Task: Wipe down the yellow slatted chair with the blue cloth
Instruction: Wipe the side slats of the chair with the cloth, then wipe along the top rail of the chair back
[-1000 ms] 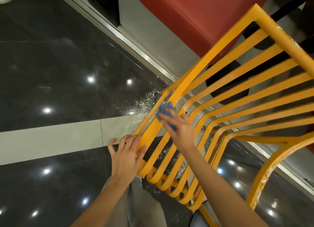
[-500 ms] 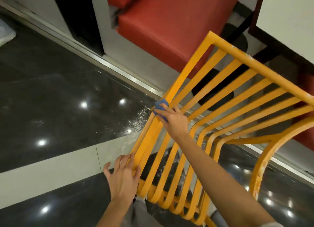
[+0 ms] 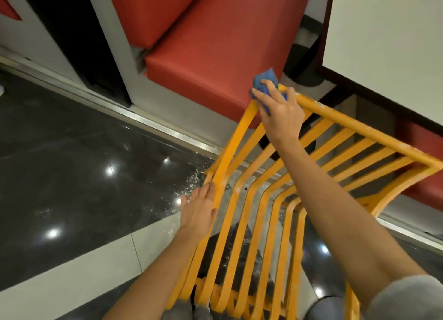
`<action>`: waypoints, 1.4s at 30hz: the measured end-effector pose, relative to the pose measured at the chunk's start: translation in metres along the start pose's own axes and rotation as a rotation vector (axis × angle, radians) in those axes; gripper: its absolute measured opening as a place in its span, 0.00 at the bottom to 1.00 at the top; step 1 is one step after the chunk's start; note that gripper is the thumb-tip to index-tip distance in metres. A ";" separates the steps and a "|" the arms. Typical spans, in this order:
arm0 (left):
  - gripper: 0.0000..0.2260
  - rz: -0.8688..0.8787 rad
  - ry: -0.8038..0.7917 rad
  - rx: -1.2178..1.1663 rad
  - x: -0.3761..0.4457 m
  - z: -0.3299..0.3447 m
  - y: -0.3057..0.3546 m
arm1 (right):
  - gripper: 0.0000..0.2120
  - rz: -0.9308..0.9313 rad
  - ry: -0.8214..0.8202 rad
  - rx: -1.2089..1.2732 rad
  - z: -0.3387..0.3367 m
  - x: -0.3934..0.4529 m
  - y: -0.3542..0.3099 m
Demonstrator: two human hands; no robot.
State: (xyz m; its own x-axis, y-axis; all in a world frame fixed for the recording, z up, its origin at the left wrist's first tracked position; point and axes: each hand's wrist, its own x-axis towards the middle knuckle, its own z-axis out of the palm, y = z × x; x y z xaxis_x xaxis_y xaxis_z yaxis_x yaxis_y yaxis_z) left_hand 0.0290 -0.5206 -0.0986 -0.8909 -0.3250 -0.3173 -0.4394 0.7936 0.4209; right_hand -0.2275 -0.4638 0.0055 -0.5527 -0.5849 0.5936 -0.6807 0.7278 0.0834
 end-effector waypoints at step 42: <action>0.22 0.260 0.532 -0.456 0.191 -0.120 0.106 | 0.14 0.359 -0.301 0.212 -0.017 0.045 0.022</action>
State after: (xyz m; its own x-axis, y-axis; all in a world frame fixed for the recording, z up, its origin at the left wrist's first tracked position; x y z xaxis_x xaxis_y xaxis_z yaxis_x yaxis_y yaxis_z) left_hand -0.2013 -0.5601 -0.0122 -0.8570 -0.4527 0.2462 -0.1077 0.6245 0.7735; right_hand -0.2589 -0.4677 0.0475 -0.8620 -0.4118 0.2954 -0.4882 0.8313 -0.2656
